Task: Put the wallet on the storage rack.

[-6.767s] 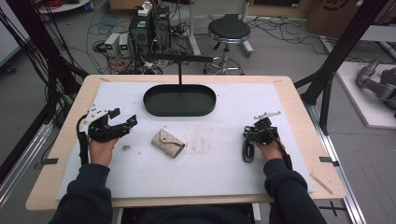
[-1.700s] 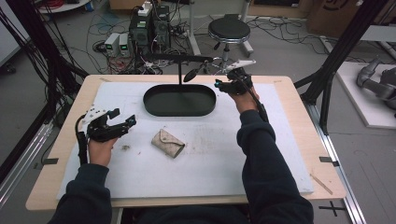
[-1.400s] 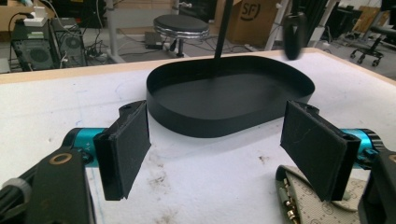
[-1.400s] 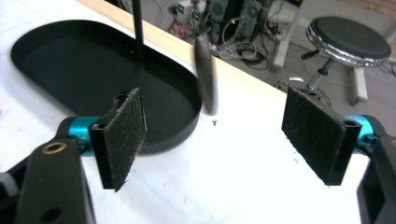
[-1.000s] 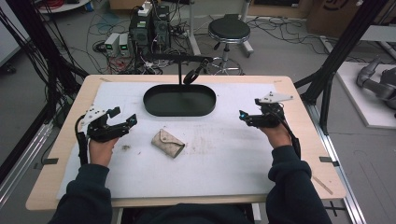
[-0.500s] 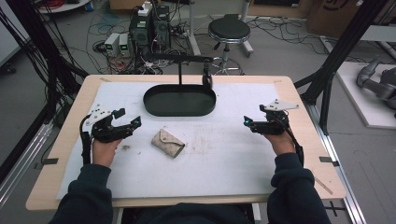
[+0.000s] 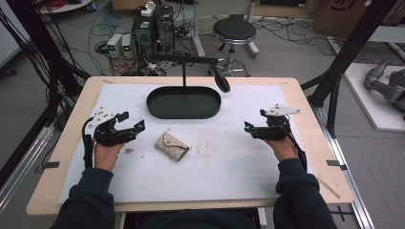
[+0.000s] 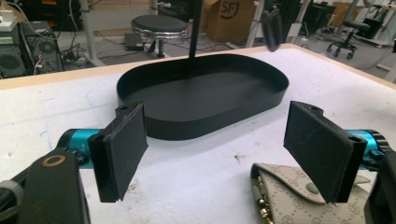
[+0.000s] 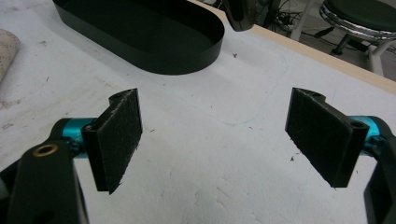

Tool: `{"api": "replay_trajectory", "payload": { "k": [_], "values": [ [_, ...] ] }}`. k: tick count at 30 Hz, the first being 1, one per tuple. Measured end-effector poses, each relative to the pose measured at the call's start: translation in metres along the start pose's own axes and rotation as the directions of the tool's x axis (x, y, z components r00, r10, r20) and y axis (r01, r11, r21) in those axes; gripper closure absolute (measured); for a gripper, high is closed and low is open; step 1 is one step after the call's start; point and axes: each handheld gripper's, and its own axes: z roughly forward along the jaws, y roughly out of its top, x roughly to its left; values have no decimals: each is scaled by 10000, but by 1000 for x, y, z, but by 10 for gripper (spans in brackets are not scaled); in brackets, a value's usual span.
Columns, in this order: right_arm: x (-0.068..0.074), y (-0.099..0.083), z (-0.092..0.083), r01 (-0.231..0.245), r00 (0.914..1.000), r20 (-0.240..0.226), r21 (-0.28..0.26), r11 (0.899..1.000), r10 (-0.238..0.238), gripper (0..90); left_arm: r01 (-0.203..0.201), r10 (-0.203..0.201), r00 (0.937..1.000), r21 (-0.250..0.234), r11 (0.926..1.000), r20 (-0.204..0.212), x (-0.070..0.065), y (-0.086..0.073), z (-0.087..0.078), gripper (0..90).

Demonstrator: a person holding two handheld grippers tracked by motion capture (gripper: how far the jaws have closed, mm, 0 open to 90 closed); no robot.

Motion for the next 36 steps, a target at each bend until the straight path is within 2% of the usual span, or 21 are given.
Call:
{"api": "replay_trajectory", "payload": {
  "k": [3,9,14,15,16,17,19,20,25,27,30,36],
  "values": [
    [-1,-1,-2,-95,9999,-65,-104,9999,95,192,-38,38,9999,5,10000,168,-4,0,1,212],
    [-2,-2,0,-123,9999,-96,-27,9999,123,192,-70,54,9986,311,9995,517,-6,-3,9,218],
    [1,-1,-1,-208,9997,-156,-78,9998,206,192,-98,82,9988,319,9994,480,-5,-3,8,218],
    [5,1,0,-528,9981,-324,-298,9982,518,192,-70,59,9991,258,9996,423,-5,-3,8,218],
    [5,1,0,-528,9981,-324,-298,9982,518,192,-85,76,9993,249,9997,366,-4,-3,7,218],
    [13,3,4,-716,9957,-612,-430,9965,689,192,-44,39,9996,174,9998,282,-4,-2,6,219],
    [25,6,10,-441,9965,-721,-377,9983,413,192,-20,18,9999,132,9999,145,-1,-2,4,219],
    [25,6,10,-441,9965,-721,-377,9983,413,192,-16,16,10000,95,10000,62,0,-2,3,219],
    [60,16,32,-67,9872,-1592,-35,10000,61,192,162,-163,9998,-29,9999,-127,6,-1,-1,221],
    [74,21,40,169,9818,-1891,7,9999,-165,192,172,-173,9997,-49,9998,-179,7,-1,-1,222],
    [100,26,54,493,9688,-2438,150,9987,-442,192,214,-216,9995,-58,9998,-241,9,-1,-2,222],
    [141,30,78,1051,9475,-3082,490,9933,-851,191,274,-275,9993,-50,9996,-246,10,-2,-2,224]
  ]
}}
